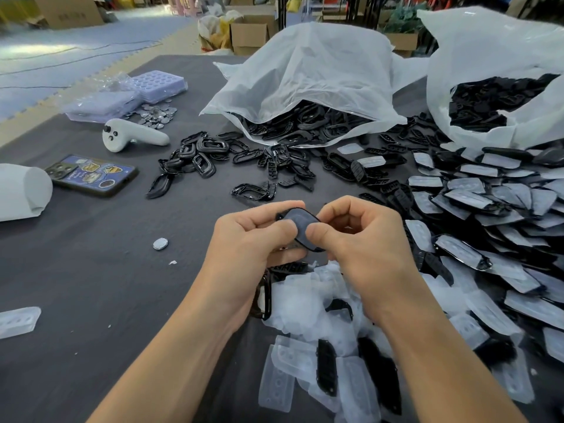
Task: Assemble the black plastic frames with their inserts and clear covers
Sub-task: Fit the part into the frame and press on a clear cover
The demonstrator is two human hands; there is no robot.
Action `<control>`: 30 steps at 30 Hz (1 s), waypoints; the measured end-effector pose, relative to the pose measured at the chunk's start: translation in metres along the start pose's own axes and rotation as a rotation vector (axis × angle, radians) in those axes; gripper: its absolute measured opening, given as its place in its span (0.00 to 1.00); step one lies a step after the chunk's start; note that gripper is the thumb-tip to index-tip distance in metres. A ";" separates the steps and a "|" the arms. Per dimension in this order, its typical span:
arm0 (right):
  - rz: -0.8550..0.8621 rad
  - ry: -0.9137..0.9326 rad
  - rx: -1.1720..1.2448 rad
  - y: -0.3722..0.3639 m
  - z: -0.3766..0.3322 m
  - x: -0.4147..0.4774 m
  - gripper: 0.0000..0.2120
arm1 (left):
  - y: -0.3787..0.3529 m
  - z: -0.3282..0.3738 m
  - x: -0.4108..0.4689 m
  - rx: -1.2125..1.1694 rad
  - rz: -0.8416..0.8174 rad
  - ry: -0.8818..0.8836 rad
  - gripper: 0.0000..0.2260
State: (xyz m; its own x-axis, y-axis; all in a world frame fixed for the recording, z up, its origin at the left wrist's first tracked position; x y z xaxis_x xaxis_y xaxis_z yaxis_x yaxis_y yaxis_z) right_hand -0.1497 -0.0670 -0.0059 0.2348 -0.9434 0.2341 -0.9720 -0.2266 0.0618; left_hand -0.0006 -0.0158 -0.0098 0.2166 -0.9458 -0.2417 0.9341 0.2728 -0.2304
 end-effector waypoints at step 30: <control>-0.033 -0.018 0.054 0.002 0.002 0.001 0.17 | -0.002 -0.004 0.009 0.397 0.157 -0.109 0.11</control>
State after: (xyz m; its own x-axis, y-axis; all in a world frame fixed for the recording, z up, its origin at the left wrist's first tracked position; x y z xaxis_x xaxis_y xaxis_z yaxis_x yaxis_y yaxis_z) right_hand -0.1518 -0.0690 -0.0078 0.2667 -0.9394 0.2156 -0.9628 -0.2696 0.0165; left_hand -0.0012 -0.0242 -0.0154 0.3734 -0.9171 -0.1394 0.9195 0.3460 0.1866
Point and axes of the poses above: each hand's wrist, its own x-axis towards the middle knuckle, its own y-axis out of the back of the hand, z = x × y, the point moved 2 cm from there along x, towards the middle knuckle, and after that the axes turned 10 degrees about y, right-handed, at the moved point
